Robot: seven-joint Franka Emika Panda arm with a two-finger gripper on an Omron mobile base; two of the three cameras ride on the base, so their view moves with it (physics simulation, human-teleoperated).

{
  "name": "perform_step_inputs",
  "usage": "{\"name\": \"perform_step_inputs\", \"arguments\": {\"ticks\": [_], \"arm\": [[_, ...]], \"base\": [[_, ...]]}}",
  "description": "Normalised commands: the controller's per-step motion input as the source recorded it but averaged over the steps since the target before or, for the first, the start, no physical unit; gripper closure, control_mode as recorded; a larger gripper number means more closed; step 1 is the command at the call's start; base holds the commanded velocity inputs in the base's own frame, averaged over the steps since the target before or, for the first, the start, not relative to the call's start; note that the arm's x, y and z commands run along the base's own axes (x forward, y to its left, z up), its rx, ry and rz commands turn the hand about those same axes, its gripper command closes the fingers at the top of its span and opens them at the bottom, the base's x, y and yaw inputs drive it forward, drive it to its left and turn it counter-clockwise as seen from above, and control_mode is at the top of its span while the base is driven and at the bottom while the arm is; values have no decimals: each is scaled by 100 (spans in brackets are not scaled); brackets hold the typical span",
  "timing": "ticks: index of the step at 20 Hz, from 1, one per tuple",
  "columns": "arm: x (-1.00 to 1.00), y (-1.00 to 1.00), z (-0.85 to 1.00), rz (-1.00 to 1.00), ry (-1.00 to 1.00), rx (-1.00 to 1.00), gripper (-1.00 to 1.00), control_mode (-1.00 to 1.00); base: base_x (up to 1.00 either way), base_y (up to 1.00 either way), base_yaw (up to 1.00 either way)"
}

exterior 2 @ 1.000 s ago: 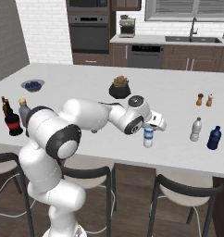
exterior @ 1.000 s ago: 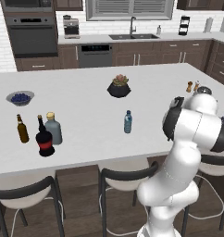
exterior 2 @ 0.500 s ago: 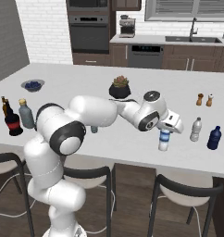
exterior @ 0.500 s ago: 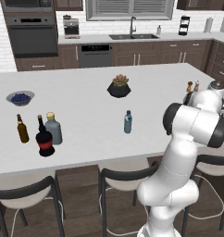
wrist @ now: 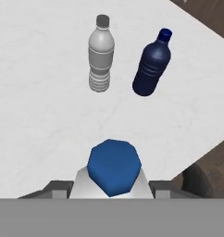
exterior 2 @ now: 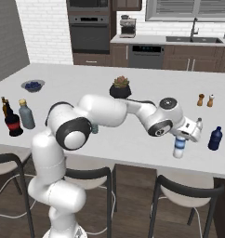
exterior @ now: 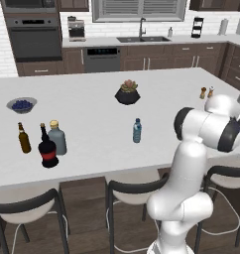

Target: Move the plastic bottles in the middle to the plastics group, and the glass bottles in the middle to the glass group.

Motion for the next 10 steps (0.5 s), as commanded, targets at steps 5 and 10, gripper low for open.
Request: {"name": "perform_step_inputs", "arguments": {"ticks": [5,10], "arm": [[-8,-51,-4,-14,0,5,100,-100],[0,-58,-1,-13,0,7,100,-100]], "base": [[0,0,0],[0,0,0]]}}
